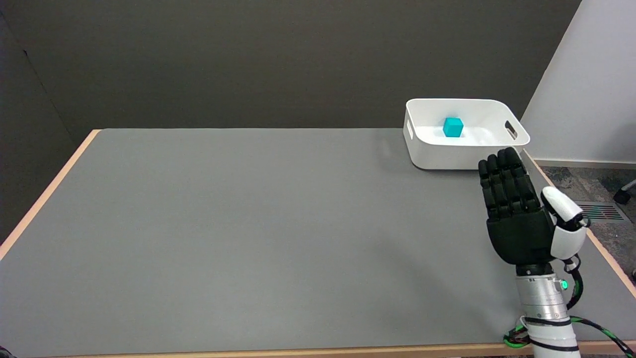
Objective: Place blue wooden cube into white box.
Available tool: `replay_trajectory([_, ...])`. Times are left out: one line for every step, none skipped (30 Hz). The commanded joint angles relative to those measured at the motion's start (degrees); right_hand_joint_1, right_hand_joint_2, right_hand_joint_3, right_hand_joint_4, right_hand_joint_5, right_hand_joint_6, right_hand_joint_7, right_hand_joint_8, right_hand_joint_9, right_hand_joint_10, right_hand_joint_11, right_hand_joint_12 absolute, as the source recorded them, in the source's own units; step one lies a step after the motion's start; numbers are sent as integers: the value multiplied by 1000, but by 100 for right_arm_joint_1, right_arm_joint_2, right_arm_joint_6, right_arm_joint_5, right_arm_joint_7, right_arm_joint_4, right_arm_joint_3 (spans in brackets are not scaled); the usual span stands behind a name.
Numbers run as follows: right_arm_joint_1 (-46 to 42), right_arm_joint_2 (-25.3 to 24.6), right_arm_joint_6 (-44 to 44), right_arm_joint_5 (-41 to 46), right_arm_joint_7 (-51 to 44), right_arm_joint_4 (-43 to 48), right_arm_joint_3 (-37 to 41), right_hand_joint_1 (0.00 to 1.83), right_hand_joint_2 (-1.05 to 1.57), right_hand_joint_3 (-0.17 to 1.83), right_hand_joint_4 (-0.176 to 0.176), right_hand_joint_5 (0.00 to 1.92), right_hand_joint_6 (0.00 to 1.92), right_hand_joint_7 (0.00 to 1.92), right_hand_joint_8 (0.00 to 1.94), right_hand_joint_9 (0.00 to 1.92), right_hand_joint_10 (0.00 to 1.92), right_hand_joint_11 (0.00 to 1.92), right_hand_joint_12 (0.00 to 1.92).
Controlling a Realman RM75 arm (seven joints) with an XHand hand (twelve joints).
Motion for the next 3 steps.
replay_trajectory([227,-126,-573,-148,452,707,-287,268,985,890,-135,51,377,11,187,-1,161,-1,-1])
replay_trajectory([227,-126,-583,-146,452,708,-296,433,919,962,-134,47,357,40,128,11,113,-1,-1])
replay_trajectory([227,-130,-583,-155,452,715,-307,740,797,1096,-131,40,324,94,18,32,25,-1,-1])
